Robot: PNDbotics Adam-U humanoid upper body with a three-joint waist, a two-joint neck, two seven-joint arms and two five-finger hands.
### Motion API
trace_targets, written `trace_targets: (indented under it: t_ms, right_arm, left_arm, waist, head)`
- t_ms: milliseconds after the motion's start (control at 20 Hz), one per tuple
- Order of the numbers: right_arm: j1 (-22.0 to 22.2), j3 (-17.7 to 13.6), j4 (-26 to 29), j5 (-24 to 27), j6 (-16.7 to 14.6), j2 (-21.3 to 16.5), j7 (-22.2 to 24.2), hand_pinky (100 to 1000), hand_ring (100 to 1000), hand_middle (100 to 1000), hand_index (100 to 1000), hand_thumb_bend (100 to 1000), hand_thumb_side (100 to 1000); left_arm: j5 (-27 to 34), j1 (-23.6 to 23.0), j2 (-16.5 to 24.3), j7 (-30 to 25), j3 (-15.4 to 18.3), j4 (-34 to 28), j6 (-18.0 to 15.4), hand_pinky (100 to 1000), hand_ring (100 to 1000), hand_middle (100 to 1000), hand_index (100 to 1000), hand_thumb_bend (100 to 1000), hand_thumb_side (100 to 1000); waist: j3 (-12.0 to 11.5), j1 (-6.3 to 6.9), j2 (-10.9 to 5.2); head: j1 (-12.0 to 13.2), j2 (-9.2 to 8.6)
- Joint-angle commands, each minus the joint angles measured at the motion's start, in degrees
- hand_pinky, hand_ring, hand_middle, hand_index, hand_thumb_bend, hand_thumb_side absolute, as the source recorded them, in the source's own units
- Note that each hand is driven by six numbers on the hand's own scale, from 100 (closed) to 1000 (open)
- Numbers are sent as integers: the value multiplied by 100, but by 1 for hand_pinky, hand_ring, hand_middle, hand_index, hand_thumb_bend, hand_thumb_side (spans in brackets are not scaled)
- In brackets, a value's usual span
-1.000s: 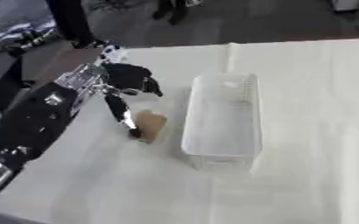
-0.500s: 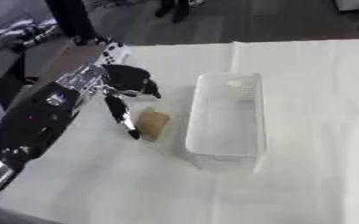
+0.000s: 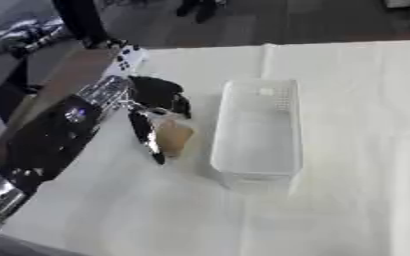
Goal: Pick up objects on the table and place them in the box.
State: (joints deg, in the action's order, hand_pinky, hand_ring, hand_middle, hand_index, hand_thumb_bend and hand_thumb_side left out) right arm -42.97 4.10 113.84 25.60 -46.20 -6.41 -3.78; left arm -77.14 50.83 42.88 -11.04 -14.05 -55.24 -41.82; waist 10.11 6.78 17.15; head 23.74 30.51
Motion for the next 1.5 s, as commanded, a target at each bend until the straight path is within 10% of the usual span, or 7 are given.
trace_targets:
  t_ms: [50,450,800,850,950,1100,1500]
  right_arm:
    - [-78,-20,75,-34,-27,-13,-9,100,104,150,421,107,996]
    - [-92,-32,75,-41,-46,-3,-38,100,105,149,421,102,1000]
    - [-106,-47,75,-48,-64,8,-67,100,106,149,421,100,1000]
    - [-107,-48,75,-50,-66,9,-69,100,106,149,421,100,1000]
    - [-108,-48,75,-54,-68,11,-72,100,106,149,421,100,1000]
    - [-103,-49,75,-58,-66,3,-79,100,105,149,421,100,1000]
    - [-95,-55,75,-69,-65,-21,-97,100,106,149,421,100,1000]
  left_arm:
    - [-187,99,94,57,11,-44,13,865,679,720,884,1000,998]
    - [-630,16,81,227,36,-5,248,736,597,722,931,1000,913]
    - [-284,-57,104,327,140,153,200,206,342,517,831,994,662]
    - [-189,-67,111,334,153,165,183,100,274,463,768,760,618]
    - [28,-88,127,347,179,192,177,100,237,428,716,596,647]
    - [408,-111,159,428,201,180,173,100,106,295,588,311,885]
    - [1001,-186,300,550,156,36,86,100,100,108,481,208,967]
  waist:
    - [-1,-3,-167]
    - [18,4,-163]
    - [33,20,-159]
    - [35,21,-158]
    - [35,22,-156]
    - [22,20,-157]
    - [-10,8,-168]
  head:
    - [34,25]
    - [-4,147]
    - [-82,159]
    - [-84,163]
    - [-86,182]
    - [-100,208]
    - [-134,207]
